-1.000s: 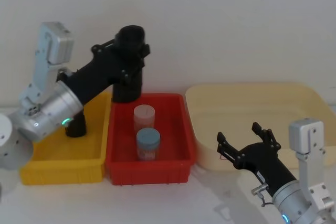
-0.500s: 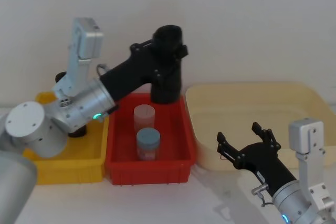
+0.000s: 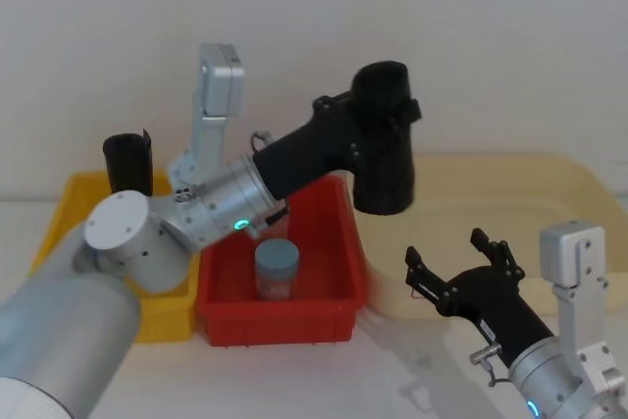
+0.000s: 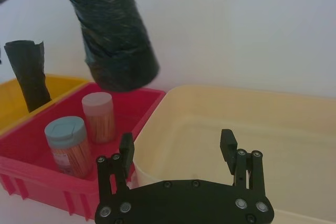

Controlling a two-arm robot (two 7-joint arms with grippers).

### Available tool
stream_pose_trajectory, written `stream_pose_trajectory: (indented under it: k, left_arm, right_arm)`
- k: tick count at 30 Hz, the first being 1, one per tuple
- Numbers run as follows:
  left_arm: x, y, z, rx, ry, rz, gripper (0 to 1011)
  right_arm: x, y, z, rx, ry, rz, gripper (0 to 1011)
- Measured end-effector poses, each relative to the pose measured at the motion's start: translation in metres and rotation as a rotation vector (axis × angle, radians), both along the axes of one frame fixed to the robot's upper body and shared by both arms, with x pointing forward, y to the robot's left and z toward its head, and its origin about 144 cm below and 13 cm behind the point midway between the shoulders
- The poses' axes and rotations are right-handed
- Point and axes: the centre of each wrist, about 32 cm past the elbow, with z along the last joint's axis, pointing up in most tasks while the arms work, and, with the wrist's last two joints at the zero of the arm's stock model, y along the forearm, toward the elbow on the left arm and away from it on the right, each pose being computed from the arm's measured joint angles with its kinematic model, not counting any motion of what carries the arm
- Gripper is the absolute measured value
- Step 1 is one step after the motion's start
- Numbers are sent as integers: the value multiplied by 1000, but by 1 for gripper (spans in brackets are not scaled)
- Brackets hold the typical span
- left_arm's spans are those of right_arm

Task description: Pick up the garbage bag with the one hand and transfer it to the other hand.

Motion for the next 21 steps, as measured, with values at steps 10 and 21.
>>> stream_pose_trajectory:
  k: [10, 21]
  left_arm:
    - [-1, -20, -11, -37, 36, -70, 375]
    - [-4, -25, -20, -58, 58, -86, 375]
  right_arm:
    - [0, 0, 2, 13, -18, 5, 1004]
    - [-1, 1, 5, 28, -26, 1, 1004]
